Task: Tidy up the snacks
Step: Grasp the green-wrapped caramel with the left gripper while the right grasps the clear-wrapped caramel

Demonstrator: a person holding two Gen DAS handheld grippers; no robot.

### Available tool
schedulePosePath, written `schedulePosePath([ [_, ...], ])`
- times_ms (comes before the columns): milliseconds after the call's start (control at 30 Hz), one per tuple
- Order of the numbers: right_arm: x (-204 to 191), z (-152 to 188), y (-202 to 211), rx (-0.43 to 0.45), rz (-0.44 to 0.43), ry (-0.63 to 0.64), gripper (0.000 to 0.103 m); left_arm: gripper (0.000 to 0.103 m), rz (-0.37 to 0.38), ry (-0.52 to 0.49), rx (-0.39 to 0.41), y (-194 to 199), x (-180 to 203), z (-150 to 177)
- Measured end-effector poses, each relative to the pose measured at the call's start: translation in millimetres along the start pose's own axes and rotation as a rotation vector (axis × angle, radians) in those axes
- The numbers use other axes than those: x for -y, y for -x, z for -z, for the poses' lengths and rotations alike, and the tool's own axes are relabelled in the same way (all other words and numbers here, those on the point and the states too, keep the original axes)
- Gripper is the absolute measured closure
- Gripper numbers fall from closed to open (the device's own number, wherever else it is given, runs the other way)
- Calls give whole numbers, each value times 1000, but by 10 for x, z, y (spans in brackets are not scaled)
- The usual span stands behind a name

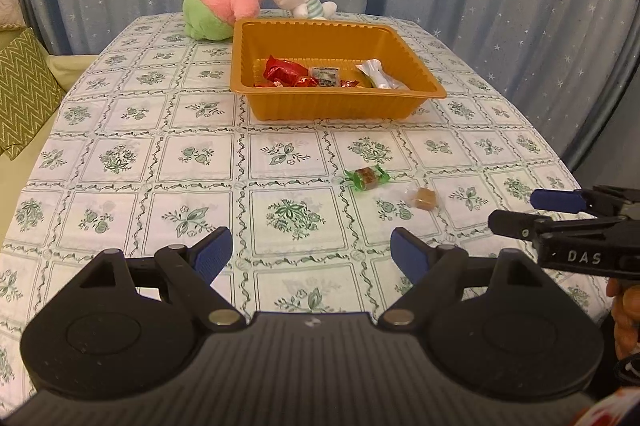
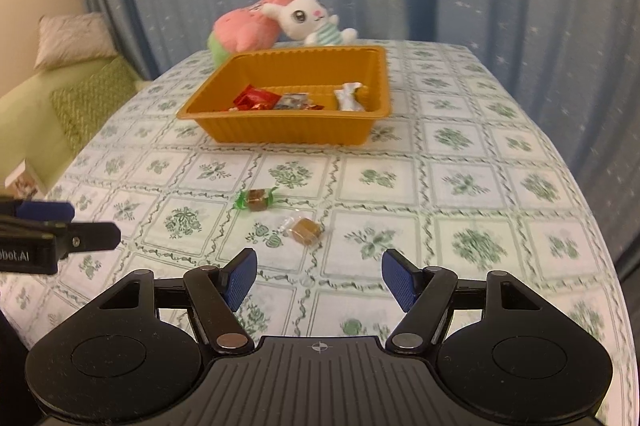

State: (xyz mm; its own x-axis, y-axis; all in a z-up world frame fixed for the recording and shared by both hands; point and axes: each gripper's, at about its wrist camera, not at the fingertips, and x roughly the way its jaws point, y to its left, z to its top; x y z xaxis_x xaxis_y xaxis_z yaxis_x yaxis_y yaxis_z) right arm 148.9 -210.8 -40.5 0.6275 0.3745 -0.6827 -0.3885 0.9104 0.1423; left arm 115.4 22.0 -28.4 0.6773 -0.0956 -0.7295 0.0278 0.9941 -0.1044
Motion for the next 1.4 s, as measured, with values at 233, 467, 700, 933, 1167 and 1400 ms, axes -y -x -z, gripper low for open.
schedulePosePath([
  [233,12,-59,-417,-22,-43,118,34,18,2,-17,-14,-223,-59,-71],
  [467,41,-110,-809,-68,-94,218,46,18,9,-26,-30,-409,-68,-109],
  [700,51,-144,-1078,-104,-110,296,62,18,18,-30,-40,-525,-64,-137],
  [933,24,-157,-1102,-103,-140,297,81,19,40,-51,-34,-613,-51,-203],
  [1167,186,-232,-911,-54,-95,125,82,23,85,-193,-32,-825,129,-305],
  [1400,394,-221,-787,-46,-42,9,82,33,131,-410,-51,-1138,364,-429],
])
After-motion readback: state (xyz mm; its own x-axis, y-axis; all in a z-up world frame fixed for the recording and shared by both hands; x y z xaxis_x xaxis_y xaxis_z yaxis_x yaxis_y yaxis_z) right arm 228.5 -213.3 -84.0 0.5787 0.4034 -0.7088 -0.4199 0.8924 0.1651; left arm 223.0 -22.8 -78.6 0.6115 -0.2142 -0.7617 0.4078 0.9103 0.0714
